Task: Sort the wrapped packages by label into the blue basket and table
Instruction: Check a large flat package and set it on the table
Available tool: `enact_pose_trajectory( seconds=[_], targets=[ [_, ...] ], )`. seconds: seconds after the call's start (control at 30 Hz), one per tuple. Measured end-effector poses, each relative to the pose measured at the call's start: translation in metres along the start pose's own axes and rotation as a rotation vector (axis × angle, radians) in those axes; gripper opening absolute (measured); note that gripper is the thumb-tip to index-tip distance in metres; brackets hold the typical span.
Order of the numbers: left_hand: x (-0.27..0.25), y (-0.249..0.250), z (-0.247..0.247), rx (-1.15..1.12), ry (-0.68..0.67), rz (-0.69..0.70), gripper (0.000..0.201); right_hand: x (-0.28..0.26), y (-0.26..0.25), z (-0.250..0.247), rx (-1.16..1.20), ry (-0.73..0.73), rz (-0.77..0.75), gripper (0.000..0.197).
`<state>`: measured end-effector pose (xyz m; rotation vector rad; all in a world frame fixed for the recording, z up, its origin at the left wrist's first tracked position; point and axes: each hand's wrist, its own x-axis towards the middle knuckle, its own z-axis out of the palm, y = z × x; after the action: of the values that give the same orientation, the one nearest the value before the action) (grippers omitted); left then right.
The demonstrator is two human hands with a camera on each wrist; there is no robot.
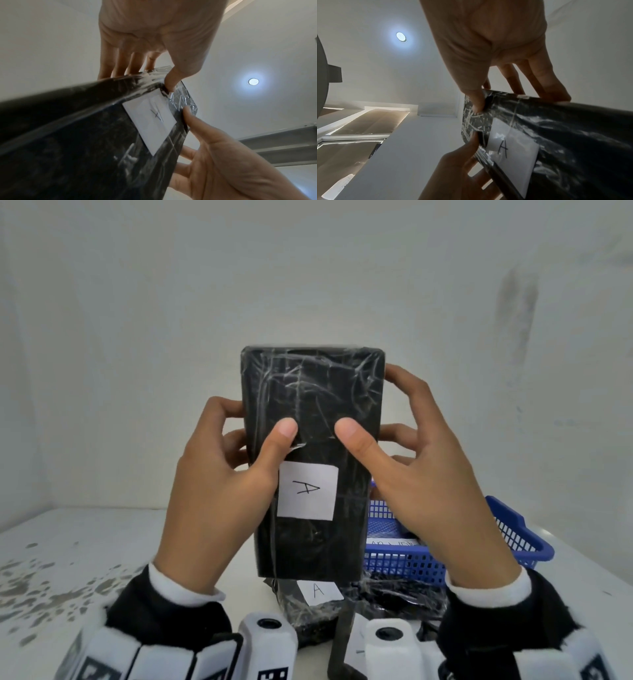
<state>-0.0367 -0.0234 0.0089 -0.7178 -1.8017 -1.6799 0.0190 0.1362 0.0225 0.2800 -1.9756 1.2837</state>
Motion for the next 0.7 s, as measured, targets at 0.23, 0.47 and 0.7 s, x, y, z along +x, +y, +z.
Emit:
enact_pose_trajectory(
  seconds=[0.23, 0.47, 0.7],
  targets=[
    [0.0005, 0.0036, -0.0015, -0.043, 0.055, 0.048, 0.026, 0.0000, 0.0017, 0.0044, 0.038, 0.003, -0.012, 0.056],
    [-0.0018, 0.0031, 0.0032, -0.088, 0.057, -0.024, 0.040, 0.0001, 0.0019, 0.0030, -0.002, -0.016, -0.029, 0.052],
    [-0.0019, 0.0057, 0.0044, -0.068, 0.042, 0.070, 0.054, 0.0007, 0.0038, 0.0064, -0.054, -0.014, -0.090, 0.064]
  ],
)
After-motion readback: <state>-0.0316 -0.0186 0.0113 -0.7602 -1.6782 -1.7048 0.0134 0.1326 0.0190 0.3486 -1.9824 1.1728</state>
